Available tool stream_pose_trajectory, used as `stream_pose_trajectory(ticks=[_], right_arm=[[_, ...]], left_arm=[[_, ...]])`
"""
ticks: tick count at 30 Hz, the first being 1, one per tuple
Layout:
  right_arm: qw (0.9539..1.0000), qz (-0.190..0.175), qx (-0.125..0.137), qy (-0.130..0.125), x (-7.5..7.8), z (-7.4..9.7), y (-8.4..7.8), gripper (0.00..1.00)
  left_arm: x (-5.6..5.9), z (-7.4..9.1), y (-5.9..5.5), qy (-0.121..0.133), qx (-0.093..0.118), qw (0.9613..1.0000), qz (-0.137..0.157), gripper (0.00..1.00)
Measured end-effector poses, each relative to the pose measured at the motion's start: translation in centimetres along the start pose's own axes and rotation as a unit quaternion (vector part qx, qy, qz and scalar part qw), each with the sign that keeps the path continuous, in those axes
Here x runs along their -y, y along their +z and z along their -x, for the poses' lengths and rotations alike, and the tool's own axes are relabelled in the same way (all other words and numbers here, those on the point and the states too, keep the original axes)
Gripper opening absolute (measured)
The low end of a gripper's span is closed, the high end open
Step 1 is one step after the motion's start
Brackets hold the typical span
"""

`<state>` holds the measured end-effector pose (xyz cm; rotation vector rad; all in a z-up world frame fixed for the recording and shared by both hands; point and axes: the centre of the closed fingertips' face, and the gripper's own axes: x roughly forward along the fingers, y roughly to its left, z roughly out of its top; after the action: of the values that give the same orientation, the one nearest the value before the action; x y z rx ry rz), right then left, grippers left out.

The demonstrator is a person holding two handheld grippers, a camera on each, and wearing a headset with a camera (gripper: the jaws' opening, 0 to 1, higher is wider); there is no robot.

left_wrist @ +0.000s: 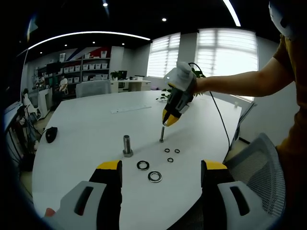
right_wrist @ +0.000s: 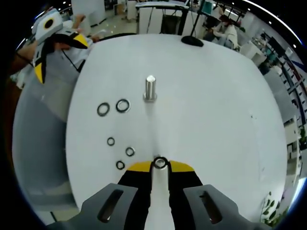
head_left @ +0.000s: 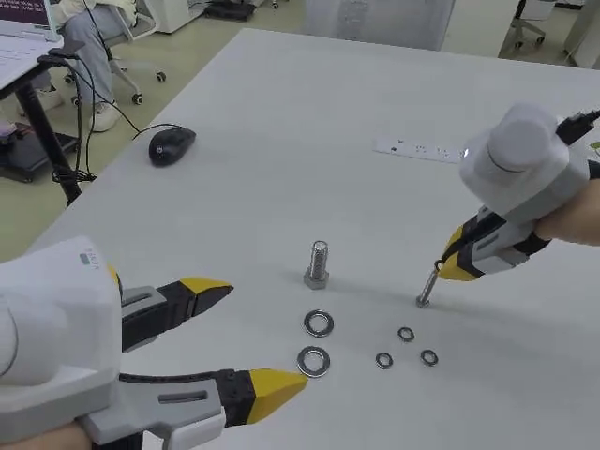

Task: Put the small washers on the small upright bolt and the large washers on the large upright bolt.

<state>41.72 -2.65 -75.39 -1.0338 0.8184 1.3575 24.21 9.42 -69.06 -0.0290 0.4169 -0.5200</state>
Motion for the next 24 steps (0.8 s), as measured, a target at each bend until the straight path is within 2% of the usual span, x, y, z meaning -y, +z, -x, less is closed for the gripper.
stream_pose_trajectory(ticks=[24], right_arm=[[0.9994,0.017,-0.027,0.012,0.1,-1.7,-0.5,0.12]], left_arm=[[0.1,-0.1,0.2,0.003,0.006,0.9999,0.008,0.66]])
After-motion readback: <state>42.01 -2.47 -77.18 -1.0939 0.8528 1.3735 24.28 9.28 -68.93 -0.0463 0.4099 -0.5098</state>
